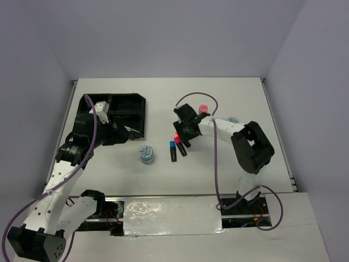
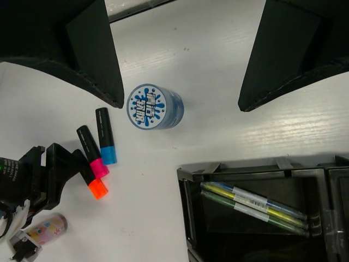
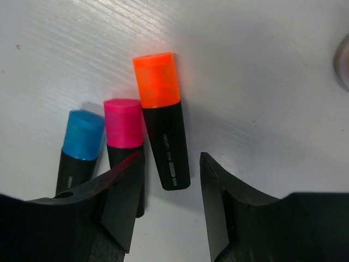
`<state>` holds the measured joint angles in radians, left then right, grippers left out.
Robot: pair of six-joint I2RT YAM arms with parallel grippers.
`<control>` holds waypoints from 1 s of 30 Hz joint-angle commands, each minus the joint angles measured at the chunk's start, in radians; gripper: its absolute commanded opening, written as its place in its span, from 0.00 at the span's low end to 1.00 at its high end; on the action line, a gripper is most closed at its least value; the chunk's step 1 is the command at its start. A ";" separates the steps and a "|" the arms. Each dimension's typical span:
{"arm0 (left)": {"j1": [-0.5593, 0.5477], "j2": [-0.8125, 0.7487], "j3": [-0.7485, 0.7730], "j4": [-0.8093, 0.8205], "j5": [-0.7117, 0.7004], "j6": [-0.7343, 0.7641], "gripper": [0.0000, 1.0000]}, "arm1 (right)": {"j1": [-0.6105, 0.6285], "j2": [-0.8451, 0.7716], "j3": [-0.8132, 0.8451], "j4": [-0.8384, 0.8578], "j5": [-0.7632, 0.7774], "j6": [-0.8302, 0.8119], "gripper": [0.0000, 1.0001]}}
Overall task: Sort the stationery into containers
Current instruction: Pick up the pen from the center of the board.
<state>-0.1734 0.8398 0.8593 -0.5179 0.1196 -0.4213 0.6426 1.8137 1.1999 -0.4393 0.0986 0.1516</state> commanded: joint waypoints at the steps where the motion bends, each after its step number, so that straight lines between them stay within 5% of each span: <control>1: 0.002 -0.007 0.012 0.015 0.012 0.042 0.99 | -0.008 0.038 0.024 0.008 -0.005 -0.014 0.52; 8: 0.000 0.008 0.003 0.024 0.054 0.042 0.99 | -0.009 0.101 -0.003 0.030 -0.022 0.006 0.46; 11: 0.002 0.007 0.000 0.038 0.075 0.020 0.99 | -0.009 0.104 -0.017 0.051 -0.039 0.009 0.32; 13: 0.002 0.018 -0.003 0.056 0.100 -0.013 1.00 | -0.009 0.072 -0.026 0.059 -0.050 0.009 0.12; 20: -0.021 0.070 -0.037 0.381 0.351 -0.290 0.99 | 0.020 -0.258 -0.120 0.160 -0.022 0.071 0.06; 30: -0.299 0.235 0.026 0.650 0.148 -0.546 0.93 | 0.147 -0.576 -0.137 0.203 -0.105 0.152 0.03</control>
<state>-0.4271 1.0554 0.8333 -0.0196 0.3351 -0.8600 0.7769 1.2823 1.0607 -0.2810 0.0360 0.2523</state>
